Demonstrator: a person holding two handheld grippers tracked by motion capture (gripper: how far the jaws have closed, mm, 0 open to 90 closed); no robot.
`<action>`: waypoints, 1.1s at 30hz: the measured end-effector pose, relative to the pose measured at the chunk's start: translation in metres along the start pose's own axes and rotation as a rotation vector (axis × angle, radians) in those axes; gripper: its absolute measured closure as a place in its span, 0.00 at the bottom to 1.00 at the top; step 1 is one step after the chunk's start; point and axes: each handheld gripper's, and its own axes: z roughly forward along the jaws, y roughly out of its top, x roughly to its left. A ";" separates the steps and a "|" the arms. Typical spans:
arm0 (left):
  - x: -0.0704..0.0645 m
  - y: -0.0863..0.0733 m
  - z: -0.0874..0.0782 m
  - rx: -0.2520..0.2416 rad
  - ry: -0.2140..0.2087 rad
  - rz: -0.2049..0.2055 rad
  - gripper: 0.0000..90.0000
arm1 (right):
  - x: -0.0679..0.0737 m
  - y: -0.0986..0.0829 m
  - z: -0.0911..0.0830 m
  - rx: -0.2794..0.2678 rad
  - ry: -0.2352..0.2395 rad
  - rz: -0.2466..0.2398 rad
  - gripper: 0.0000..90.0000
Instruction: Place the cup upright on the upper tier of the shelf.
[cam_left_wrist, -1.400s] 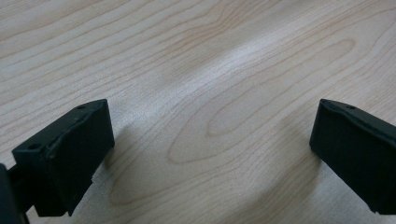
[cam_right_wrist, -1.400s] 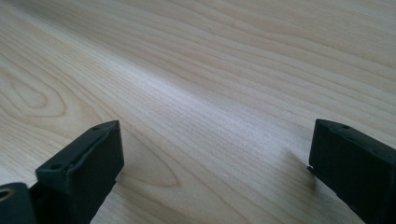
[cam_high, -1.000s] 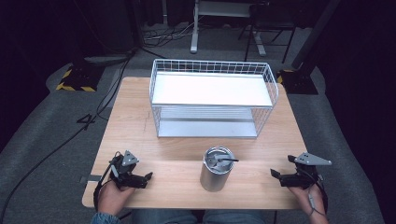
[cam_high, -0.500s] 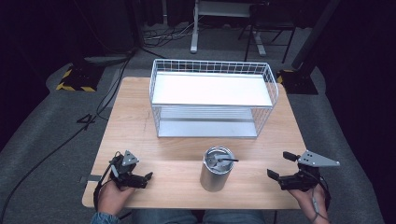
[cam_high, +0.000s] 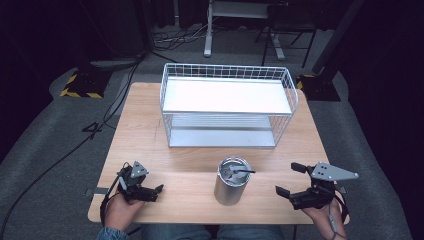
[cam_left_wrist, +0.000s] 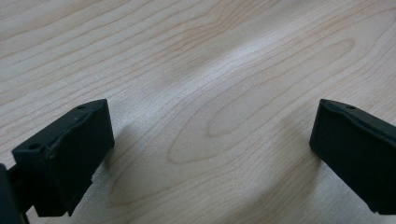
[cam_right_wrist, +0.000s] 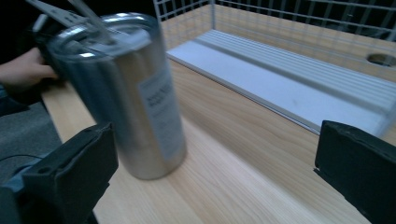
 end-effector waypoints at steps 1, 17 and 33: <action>0.000 0.000 0.000 0.000 0.000 0.000 0.00 | 0.005 0.003 0.001 -0.005 0.011 -0.010 0.00; 0.000 0.000 0.000 0.000 -0.001 0.001 0.00 | 0.040 0.026 0.045 0.008 0.134 -0.093 0.00; 0.000 0.000 0.000 0.000 -0.002 0.000 0.00 | 0.054 0.024 0.085 0.009 0.168 -0.147 0.00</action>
